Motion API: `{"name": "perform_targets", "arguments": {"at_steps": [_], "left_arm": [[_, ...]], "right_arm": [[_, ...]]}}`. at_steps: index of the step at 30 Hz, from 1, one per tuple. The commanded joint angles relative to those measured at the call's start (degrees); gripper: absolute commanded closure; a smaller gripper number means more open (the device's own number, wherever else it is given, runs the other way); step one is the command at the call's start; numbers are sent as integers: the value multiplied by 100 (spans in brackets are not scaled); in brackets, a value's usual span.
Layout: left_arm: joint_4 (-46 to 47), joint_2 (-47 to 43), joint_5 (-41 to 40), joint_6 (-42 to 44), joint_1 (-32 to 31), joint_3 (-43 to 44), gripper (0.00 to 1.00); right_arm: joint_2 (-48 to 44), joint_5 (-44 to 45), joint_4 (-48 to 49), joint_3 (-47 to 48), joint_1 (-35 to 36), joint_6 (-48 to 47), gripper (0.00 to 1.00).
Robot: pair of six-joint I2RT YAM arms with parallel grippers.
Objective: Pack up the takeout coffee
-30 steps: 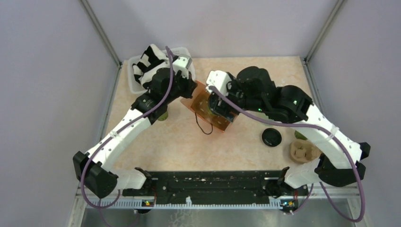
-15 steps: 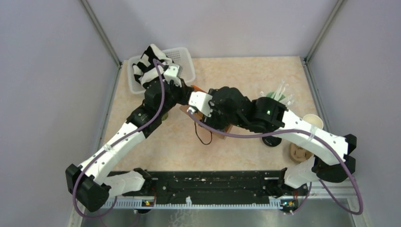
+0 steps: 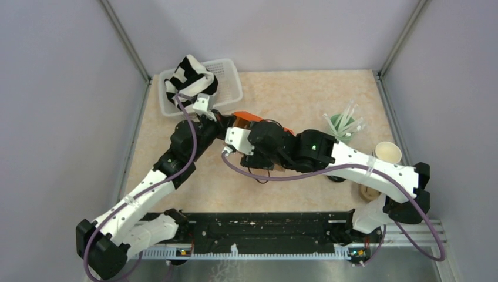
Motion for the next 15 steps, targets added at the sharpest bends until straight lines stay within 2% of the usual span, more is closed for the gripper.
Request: {"name": "perform_targets", "arguments": {"at_steps": [1,6,15], "left_arm": [[1054,-415,26,-187,-22,-467,100],[1243,-660,-10,-261,-25,-850,100],[973,-926,125,-178,-29,-1055,100]], "right_arm": [[45,312,445,-172,76,-133,53],[35,410,847,-675,107,-491,54],[-57,503,1502,-1449,105,-1243,53]]}}
